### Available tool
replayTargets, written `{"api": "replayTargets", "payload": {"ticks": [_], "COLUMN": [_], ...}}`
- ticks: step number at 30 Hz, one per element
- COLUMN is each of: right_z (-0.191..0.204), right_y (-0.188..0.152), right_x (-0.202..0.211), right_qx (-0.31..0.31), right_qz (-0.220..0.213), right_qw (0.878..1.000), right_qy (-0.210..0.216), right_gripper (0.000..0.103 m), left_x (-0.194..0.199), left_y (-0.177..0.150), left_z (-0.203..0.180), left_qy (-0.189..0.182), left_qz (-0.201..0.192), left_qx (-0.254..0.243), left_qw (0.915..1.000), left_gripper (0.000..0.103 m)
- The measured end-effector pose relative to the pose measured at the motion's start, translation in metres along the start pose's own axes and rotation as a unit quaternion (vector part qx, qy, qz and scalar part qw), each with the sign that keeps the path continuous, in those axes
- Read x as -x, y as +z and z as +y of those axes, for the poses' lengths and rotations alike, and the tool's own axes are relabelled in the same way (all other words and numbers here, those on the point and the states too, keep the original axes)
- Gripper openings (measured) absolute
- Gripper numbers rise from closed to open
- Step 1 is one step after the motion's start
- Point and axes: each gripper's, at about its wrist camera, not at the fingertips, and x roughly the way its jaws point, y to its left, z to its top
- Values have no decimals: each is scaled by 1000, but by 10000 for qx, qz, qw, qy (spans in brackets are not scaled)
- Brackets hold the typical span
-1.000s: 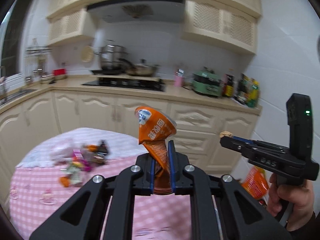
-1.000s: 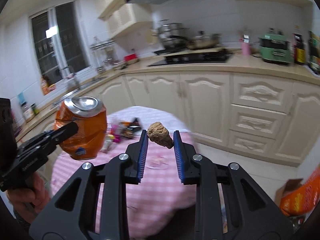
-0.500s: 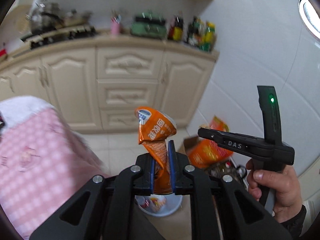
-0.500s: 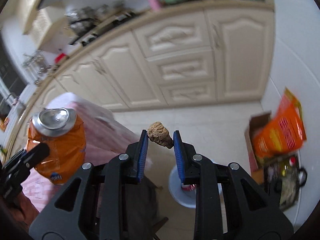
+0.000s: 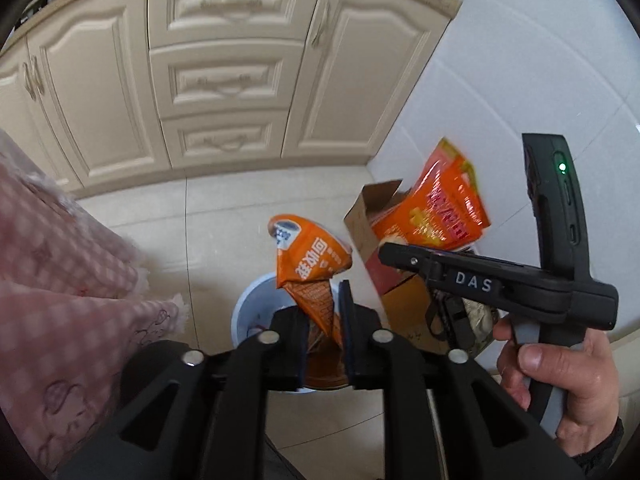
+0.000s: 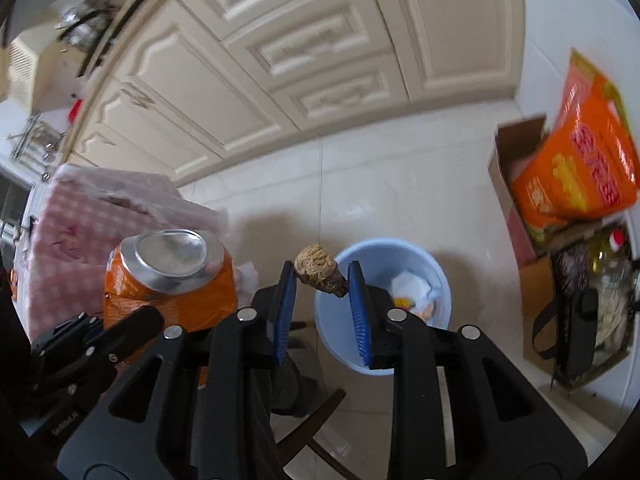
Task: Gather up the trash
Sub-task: 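Open both tools over the blue bin to drop can and nut, then move both open tools back over the table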
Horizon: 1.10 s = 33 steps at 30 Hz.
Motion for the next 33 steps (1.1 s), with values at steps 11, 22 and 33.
{"api": "replayTargets", "payload": {"ticks": [11, 22, 33], "right_z": [-22, 0, 41], "right_y": [-2, 6, 12], "right_x": [10, 40, 76], "right_qx": [-492, -299, 32], "right_qz": [-143, -464, -820], "right_qw": [9986, 9984, 9966], "right_qy": [-134, -157, -64], "right_gripper": [97, 97, 97], "left_x": [13, 68, 127], "left_y": [7, 12, 11], "left_z": [9, -6, -11], "left_qy": [524, 607, 631], "left_qz": [-265, -798, -1329], "left_qx": [161, -41, -140], "left_qw": [9981, 9949, 9890], "left_gripper": [93, 93, 93]}}
